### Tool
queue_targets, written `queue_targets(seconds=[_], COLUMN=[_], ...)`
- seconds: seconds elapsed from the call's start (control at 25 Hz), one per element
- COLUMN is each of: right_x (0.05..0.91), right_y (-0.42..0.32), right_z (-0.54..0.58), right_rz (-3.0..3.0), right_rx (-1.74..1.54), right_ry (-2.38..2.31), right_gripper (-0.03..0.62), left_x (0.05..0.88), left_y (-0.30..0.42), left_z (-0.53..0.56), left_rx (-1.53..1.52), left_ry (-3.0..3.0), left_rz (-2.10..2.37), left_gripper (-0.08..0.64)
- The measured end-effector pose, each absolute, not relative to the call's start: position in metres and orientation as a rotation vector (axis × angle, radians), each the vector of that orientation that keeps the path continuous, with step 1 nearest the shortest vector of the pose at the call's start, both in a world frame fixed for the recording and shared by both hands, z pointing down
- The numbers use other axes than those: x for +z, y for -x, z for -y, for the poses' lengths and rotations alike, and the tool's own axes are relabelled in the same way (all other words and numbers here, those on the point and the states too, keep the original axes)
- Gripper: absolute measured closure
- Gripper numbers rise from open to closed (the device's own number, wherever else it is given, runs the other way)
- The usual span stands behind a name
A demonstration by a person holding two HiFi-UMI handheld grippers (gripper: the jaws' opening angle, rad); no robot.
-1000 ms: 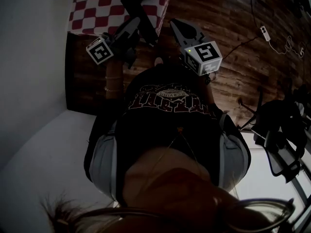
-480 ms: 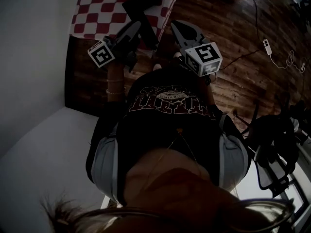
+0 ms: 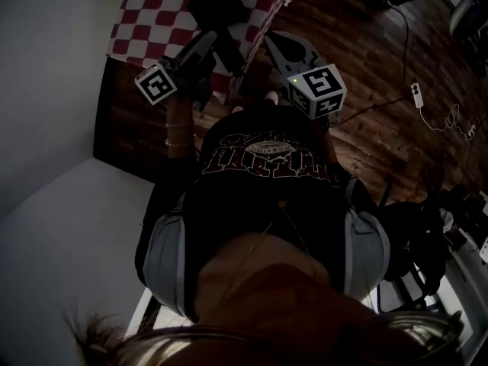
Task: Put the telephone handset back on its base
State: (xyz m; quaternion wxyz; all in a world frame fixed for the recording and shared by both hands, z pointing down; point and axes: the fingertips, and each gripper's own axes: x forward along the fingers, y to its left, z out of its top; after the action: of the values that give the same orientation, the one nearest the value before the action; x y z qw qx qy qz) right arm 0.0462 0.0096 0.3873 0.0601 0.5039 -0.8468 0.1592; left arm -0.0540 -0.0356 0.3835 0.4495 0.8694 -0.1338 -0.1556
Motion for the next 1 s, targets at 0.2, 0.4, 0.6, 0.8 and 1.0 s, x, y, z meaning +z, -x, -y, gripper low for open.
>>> queue_targets(seconds=[0.2, 0.4, 0.6, 0.8, 1.0], right_x=[0.390, 0.400, 0.402, 0.401, 0.399], right_y=[-0.052, -0.063, -0.065, -0.062, -0.058], right_z=[-0.002, 0.006, 0.011, 0.019, 0.034], right_rz=[2.596, 2.609, 2.620, 2.623, 2.619], right_rx=[0.471, 0.489, 0.491, 0.487, 0.479], right_ry=[-1.457, -1.425, -1.400, -1.396, -1.396], right_gripper=[0.572, 0.572, 0.571, 0.572, 0.572], left_x=[0.388, 0.395, 0.398, 0.396, 0.395], left_y=[0.053, 0.046, 0.045, 0.044, 0.046], left_z=[0.039, 0.040, 0.043, 0.052, 0.071], left_rx=[-0.398, -0.394, -0.376, -0.367, -0.361], left_ry=[-2.153, -2.149, -2.141, -2.148, -2.144], left_rz=[0.394, 0.437, 0.461, 0.458, 0.444], left_gripper=[0.480, 0.480, 0.480, 0.480, 0.480])
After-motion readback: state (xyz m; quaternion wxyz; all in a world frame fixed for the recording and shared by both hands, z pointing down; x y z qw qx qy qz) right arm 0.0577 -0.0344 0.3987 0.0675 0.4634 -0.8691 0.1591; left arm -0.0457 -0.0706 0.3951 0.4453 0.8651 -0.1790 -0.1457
